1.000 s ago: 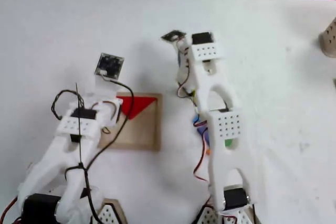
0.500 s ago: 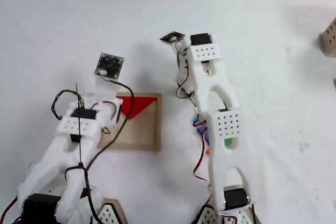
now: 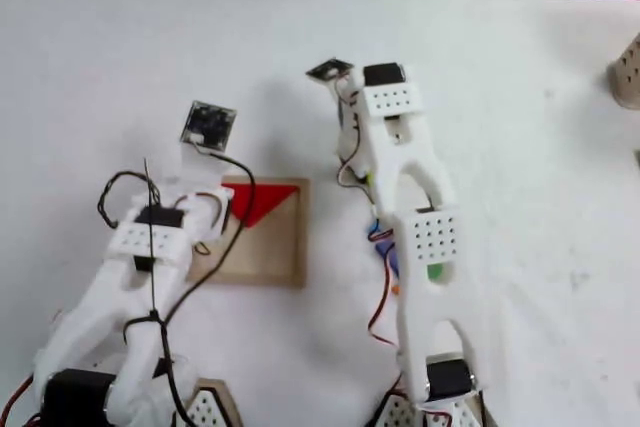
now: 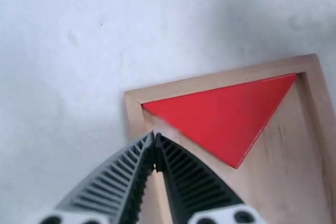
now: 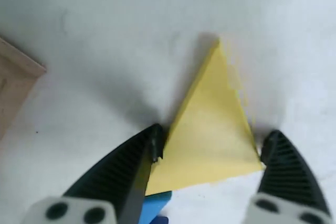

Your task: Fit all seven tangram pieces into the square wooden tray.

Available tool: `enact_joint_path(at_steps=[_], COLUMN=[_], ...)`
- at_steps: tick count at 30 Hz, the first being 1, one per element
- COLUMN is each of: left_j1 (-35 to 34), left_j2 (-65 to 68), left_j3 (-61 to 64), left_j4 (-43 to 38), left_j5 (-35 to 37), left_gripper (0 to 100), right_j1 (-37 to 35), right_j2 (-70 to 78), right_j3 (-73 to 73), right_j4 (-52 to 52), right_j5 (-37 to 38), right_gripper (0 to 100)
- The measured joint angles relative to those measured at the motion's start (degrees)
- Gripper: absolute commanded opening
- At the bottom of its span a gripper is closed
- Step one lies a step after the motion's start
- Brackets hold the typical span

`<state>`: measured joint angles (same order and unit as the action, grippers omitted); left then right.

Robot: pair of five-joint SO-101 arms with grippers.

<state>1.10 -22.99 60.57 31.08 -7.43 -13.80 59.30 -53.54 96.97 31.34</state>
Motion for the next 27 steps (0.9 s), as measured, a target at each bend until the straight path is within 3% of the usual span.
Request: enact_joint_path(at_steps=[14,17,22,27], left_j1=[0.00,0.09,0.00,0.00], left_j2=[0.00,0.00,0.00,0.00], left_j3=[0.00,0.00,0.00,0.00], left_j4=[0.00,0.00,0.00,0.00], left_j5=[0.00,0.00,0.00,0.00], left_gripper=[3,3,3,3], right_j1=[0.18,0.18,0.70,1.49], right_j2=[0.00,0.09,-1.49,-8.97], right_j3=[-0.26,-2.02,0.00,9.67], right_j4=[-0.09,0.00,0.97,1.05], right_j5=[-3.96,-4.13,-4.92,-8.53], right_gripper=[12.7,20.4,42.3,40.2])
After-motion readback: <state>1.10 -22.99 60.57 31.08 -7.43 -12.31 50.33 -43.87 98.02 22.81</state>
